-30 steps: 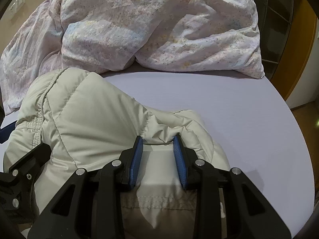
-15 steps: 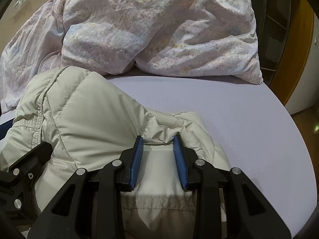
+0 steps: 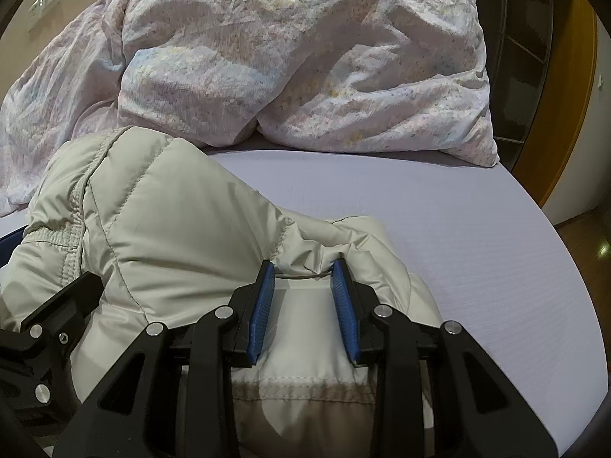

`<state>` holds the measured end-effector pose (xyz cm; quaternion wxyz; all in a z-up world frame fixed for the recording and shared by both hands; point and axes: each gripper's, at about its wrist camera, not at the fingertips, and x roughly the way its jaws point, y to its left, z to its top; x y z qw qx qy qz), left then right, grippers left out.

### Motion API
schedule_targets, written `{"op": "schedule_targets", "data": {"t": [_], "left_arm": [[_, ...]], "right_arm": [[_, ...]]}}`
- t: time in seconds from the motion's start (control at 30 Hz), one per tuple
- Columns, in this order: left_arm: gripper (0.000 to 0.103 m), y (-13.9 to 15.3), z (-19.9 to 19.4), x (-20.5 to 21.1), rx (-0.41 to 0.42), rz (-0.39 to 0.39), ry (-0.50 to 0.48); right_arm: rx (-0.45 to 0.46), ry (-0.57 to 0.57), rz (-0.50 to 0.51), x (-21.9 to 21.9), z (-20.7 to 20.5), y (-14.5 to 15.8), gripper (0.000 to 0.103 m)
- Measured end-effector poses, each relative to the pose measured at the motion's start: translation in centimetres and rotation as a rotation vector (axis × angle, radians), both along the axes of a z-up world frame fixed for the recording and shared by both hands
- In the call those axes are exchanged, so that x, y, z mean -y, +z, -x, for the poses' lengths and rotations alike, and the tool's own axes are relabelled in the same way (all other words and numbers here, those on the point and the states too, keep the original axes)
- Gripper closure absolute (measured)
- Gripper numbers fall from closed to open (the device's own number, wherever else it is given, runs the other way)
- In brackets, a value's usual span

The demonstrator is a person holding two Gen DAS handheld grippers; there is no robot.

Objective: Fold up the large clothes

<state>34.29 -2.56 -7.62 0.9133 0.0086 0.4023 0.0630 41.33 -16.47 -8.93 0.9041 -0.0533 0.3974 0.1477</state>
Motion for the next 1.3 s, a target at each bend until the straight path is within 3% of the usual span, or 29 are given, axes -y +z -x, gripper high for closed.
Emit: {"op": "schedule_targets", "data": {"t": [0.23, 0.37, 0.43, 0.6, 0.7, 0.97, 1.3], "left_arm": [[0.002, 0.0, -0.8, -0.2, 0.001, -0.015, 0.005], [0.002, 0.9, -0.8, -0.4, -0.008, -0.036, -0.006], [0.002, 1.8, -0.2, -0.6, -0.005, -0.023, -0.012], [0.002, 4.1, 0.1, -1.4, 0.062, -0.016, -0.013], [0.002, 4.6, -0.8, -2.3, 0.08, -0.009, 0.02], [0.002, 2.3, -3.0, -3.0, 0.021, 0.009, 0.049], [0.002, 0.9, -1.5, -1.1, 0.042, 0.001, 0.063]], "right_arm": [[-0.008, 0.008, 0.022, -0.1, -0.3, 0.0, 0.07], [-0.075, 0.019, 0.036, -0.1, -0.8, 1.1, 0.07], [-0.107, 0.0, -0.01, 0.7, -0.8, 2.2, 0.07], [-0.078, -0.042, -0.116, 2.6, -0.6, 4.6, 0.07], [-0.096, -0.025, -0.101, 2.0, -1.0, 4.0, 0.07], [-0.085, -0.01, -0.038, 0.7, -0.4, 1.2, 0.069], [-0.025, -0.025, -0.045, 0.5, -0.1, 0.0, 0.069]]}}
